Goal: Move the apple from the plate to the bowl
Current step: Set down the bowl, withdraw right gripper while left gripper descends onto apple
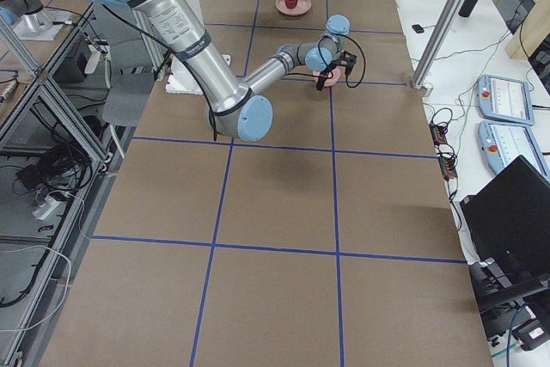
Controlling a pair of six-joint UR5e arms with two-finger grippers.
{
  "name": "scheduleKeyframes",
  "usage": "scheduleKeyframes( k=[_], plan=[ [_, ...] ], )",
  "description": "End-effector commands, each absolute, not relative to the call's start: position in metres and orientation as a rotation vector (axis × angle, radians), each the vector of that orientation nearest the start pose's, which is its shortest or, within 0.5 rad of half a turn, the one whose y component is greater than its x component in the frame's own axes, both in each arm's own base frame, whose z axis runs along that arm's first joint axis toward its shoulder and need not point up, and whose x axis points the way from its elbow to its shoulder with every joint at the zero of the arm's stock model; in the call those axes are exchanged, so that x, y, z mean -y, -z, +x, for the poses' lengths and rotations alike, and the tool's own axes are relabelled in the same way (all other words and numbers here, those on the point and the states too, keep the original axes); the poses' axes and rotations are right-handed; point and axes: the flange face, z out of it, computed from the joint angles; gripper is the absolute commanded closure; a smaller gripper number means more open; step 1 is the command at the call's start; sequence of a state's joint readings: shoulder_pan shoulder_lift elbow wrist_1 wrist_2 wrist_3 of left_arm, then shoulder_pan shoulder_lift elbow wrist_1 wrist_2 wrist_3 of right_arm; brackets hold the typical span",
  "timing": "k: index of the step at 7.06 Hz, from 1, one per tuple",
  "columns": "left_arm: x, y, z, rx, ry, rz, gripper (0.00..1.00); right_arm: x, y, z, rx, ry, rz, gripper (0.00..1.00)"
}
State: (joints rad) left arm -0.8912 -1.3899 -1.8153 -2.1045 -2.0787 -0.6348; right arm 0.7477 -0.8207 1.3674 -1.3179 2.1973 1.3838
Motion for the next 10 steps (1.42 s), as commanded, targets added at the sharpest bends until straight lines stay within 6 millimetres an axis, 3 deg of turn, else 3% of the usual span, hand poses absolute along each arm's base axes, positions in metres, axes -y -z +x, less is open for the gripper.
scheduleKeyframes(
  k=[1, 2, 3, 4, 5, 7, 8, 9, 10],
  plan=[
    [0.403, -0.580, 0.221, -0.741, -0.197, 0.147, 0.02, 0.569, -0.257, -0.495, 0.958, -0.272, -0.182, 0.00],
    [0.404, -0.580, 0.223, -0.741, -0.197, 0.147, 0.03, 0.572, -0.261, -0.479, 0.969, -0.277, -0.197, 0.00],
    [0.404, -0.583, 0.226, -0.739, -0.200, 0.140, 0.09, 0.570, -0.279, -0.439, 0.989, -0.272, -0.197, 0.00],
    [0.404, -0.583, 0.227, -0.739, -0.198, 0.139, 0.44, 0.570, -0.309, -0.379, 1.010, -0.255, -0.193, 0.00],
    [0.404, -0.582, 0.227, -0.743, -0.166, 0.128, 0.99, 0.577, -0.340, -0.311, 1.028, -0.264, -0.178, 0.00],
    [0.406, -0.560, 0.235, -0.806, -0.189, 0.106, 1.00, 0.540, -0.409, -0.212, 1.000, -0.240, -0.091, 0.00],
    [0.414, -0.537, 0.241, -0.868, -0.205, 0.095, 1.00, 0.521, -0.452, -0.164, 0.968, -0.199, -0.045, 0.00],
    [0.434, -0.493, 0.255, -0.898, -0.177, 0.117, 1.00, 0.504, -0.495, -0.125, 0.933, -0.143, -0.012, 0.00],
    [0.457, -0.430, 0.273, -0.913, -0.161, 0.131, 1.00, 0.494, -0.516, -0.103, 0.916, -0.084, 0.023, 0.00]
  ],
)
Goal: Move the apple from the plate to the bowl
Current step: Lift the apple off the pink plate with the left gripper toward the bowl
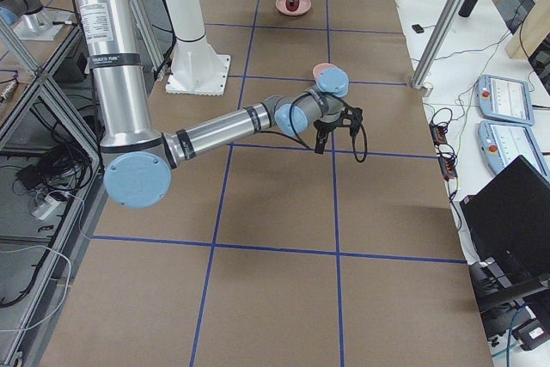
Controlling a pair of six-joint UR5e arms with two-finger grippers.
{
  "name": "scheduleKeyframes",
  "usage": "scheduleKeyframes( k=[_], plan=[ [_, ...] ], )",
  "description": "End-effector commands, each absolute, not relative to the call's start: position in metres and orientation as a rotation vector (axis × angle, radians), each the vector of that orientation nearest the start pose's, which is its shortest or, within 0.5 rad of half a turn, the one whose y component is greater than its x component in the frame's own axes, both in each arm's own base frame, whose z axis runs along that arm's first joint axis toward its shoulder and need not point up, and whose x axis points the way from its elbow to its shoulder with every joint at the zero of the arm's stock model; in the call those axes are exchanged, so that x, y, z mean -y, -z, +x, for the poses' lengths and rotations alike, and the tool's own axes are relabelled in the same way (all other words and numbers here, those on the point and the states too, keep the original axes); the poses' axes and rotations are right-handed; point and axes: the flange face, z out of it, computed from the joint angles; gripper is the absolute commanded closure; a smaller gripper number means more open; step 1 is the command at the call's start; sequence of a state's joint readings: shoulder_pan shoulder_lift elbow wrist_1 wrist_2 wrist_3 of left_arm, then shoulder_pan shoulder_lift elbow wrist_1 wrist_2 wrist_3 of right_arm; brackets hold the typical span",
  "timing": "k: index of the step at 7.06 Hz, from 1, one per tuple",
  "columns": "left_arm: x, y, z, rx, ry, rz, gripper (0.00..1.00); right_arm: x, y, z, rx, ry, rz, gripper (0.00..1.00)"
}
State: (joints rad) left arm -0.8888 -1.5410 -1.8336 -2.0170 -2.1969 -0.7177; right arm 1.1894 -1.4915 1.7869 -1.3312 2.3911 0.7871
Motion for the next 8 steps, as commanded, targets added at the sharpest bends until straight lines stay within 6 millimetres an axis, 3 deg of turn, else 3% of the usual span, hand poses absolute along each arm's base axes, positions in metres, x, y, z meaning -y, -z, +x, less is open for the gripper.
scheduleKeyframes(
  k=[1, 2, 3, 4, 5, 6, 7, 8],
  plan=[
    [0.492, -0.341, 0.302, -0.912, -0.073, 0.107, 1.00, 0.493, -0.520, -0.098, 0.912, -0.083, 0.027, 0.00],
    [0.508, -0.257, 0.346, -0.887, -0.004, 0.084, 1.00, 0.489, -0.524, -0.096, 0.910, -0.086, 0.021, 0.00],
    [0.514, -0.202, 0.418, -0.877, 0.055, 0.051, 1.00, 0.489, -0.525, -0.097, 0.910, -0.084, 0.020, 0.00],
    [0.547, -0.150, 0.469, -0.887, 0.120, 0.042, 1.00, 0.489, -0.524, -0.097, 0.910, -0.084, 0.023, 0.00],
    [0.568, -0.112, 0.509, -0.881, 0.179, 0.032, 1.00, 0.489, -0.523, -0.097, 0.911, -0.082, 0.027, 0.00],
    [0.585, -0.089, 0.554, -0.856, 0.196, 0.072, 1.00, 0.486, -0.517, -0.095, 0.916, -0.079, 0.036, 0.00],
    [0.597, -0.078, 0.570, -0.839, 0.195, 0.067, 1.00, 0.486, -0.514, -0.096, 0.918, -0.075, 0.039, 0.00],
    [0.587, -0.092, 0.588, -0.814, 0.176, 0.058, 1.00, 0.487, -0.513, -0.097, 0.917, -0.074, 0.039, 0.00]
  ],
)
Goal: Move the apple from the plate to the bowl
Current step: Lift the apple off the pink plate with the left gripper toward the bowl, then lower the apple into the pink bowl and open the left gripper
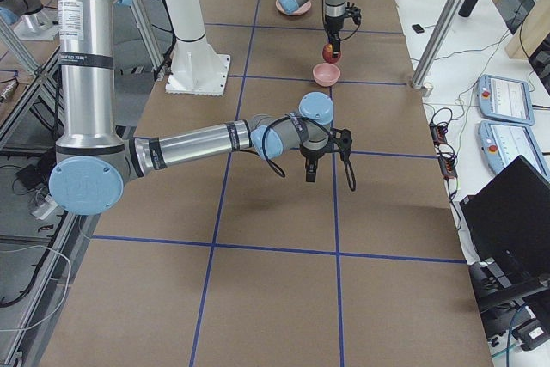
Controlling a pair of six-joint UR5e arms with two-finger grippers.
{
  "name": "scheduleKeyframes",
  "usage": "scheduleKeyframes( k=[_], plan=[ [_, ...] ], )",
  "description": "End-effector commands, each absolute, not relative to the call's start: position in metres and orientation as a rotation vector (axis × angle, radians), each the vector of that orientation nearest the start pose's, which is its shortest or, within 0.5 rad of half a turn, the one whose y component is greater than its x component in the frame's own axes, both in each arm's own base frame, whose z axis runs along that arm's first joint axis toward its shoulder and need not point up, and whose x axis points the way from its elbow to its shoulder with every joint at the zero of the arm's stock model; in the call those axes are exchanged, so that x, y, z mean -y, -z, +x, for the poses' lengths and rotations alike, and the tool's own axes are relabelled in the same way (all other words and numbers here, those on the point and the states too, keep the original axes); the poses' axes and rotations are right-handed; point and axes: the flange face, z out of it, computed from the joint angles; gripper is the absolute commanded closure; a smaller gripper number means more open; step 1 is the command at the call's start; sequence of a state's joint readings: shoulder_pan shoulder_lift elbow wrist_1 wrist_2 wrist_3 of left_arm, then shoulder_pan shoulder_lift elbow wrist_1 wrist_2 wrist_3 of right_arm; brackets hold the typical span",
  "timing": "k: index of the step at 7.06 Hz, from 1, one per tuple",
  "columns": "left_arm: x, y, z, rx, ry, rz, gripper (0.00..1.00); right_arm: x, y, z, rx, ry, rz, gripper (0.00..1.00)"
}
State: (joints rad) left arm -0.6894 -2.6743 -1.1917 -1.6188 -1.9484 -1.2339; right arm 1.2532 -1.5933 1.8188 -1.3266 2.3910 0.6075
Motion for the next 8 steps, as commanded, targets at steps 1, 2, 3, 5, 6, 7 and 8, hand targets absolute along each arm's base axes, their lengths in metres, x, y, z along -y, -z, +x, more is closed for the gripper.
scheduleKeyframes(
  k=[1, 2, 3, 5, 6, 7, 8],
  plan=[
    [0.583, -0.097, 0.599, -0.789, 0.178, 0.081, 1.00, 0.487, -0.513, -0.097, 0.917, -0.074, 0.039, 0.00],
    [0.577, -0.104, 0.607, -0.781, 0.166, 0.075, 1.00, 0.488, -0.512, -0.097, 0.918, -0.073, 0.042, 0.00],
    [0.575, -0.107, 0.609, -0.778, 0.165, 0.071, 1.00, 0.487, -0.512, -0.097, 0.918, -0.073, 0.042, 0.00],
    [0.568, -0.112, 0.617, -0.784, 0.152, 0.070, 1.00, 0.487, -0.514, -0.097, 0.917, -0.074, 0.039, 0.00],
    [0.567, -0.115, 0.620, -0.784, 0.149, 0.068, 0.75, 0.487, -0.514, -0.097, 0.917, -0.074, 0.039, 0.00],
    [0.565, -0.123, 0.622, -0.776, 0.149, 0.064, 0.03, 0.487, -0.513, -0.097, 0.917, -0.074, 0.039, 0.00],
    [0.566, -0.125, 0.621, -0.775, 0.150, 0.065, 0.02, 0.487, -0.513, -0.097, 0.918, -0.073, 0.040, 0.00]
  ],
)
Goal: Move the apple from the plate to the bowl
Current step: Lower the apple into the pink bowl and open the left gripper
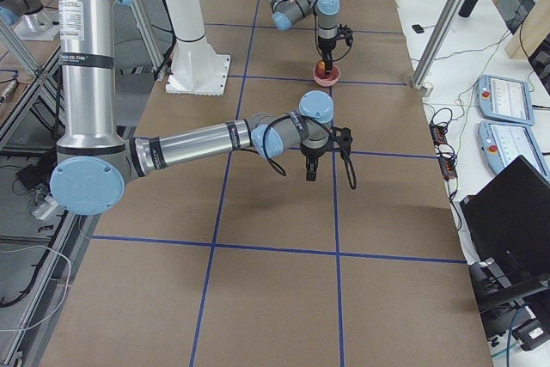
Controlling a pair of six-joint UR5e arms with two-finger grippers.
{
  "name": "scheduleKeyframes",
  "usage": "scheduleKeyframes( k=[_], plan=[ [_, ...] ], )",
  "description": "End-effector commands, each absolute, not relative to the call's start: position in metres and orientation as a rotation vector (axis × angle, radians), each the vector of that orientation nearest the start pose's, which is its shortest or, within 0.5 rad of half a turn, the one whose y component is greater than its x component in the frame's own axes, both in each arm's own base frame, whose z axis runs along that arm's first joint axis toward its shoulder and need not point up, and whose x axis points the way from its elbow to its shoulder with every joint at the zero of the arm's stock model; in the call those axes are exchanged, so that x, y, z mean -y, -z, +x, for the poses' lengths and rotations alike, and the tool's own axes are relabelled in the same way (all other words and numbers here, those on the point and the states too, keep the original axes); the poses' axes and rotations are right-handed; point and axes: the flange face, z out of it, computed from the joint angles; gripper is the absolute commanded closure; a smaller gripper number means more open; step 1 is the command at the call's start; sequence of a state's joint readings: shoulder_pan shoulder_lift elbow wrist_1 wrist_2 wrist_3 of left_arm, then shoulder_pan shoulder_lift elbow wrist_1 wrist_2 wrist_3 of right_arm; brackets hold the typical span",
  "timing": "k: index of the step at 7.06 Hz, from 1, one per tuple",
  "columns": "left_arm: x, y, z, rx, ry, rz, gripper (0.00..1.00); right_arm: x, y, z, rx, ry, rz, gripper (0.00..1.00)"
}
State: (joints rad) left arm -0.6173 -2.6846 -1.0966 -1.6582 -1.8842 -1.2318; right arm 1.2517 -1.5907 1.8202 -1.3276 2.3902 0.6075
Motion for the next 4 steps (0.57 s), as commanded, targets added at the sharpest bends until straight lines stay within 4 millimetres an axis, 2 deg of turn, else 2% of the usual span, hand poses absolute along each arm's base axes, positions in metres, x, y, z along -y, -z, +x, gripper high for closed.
scheduleKeyframes(
  k=[1, 2, 3, 4],
  plan=[
    [0.564, -0.123, 0.621, -0.780, 0.147, 0.065, 0.02, 0.487, -0.514, -0.097, 0.918, -0.074, 0.039, 0.00],
    [0.564, -0.116, 0.617, -0.792, 0.145, 0.070, 0.02, 0.487, -0.514, -0.097, 0.918, -0.074, 0.039, 0.00],
    [0.561, -0.109, 0.599, -0.819, 0.149, 0.085, 0.02, 0.489, -0.512, -0.098, 0.919, -0.071, 0.042, 0.00],
    [0.548, -0.137, 0.552, -0.848, 0.156, 0.089, 0.02, 0.490, -0.510, -0.095, 0.919, -0.077, 0.045, 0.00]
  ],
)
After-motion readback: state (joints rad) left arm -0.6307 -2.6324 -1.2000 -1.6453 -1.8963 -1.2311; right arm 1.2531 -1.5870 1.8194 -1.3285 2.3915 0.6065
